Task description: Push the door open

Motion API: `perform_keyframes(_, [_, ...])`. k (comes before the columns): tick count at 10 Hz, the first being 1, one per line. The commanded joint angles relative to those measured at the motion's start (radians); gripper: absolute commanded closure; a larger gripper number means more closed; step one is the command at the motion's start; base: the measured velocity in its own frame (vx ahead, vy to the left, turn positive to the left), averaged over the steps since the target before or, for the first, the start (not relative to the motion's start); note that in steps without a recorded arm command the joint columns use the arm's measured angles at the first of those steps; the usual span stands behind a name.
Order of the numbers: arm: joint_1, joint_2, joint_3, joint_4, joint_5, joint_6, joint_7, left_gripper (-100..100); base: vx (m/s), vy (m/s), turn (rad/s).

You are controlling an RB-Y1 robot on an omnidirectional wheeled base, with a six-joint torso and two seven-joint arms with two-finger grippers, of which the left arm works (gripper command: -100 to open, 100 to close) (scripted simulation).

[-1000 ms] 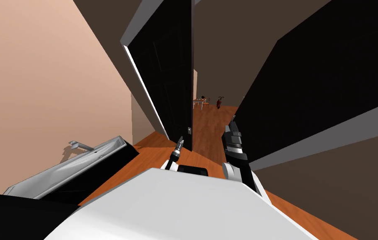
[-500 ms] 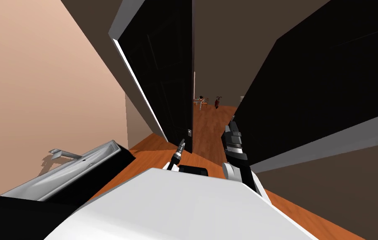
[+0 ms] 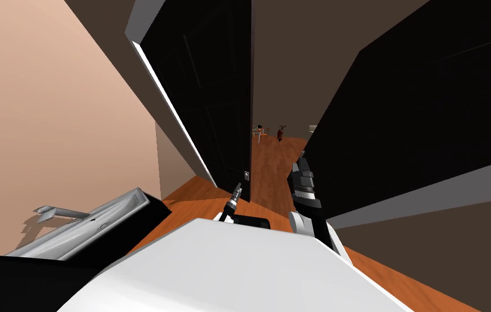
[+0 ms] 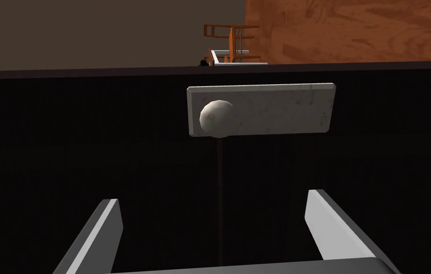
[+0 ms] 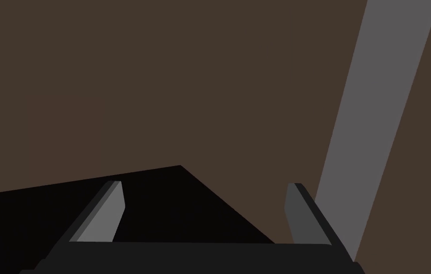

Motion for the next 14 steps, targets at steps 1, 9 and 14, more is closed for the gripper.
perform_keyframes(1, [0.0, 0.0, 0.0, 0.0, 0.0, 0.0, 0.0, -100, 0.042, 0.034, -0.012])
perform_keyframes(9, [-0.013, 0.003, 0.018, 0.041, 0.007, -0.023, -0.004, -100, 0.175, -0.05, -0.024])
perform_keyframes(14, [-0.014, -0.001, 0.019, 0.045, 0.007, -0.025, -0.004, 100, 0.045, -0.009, -0.007])
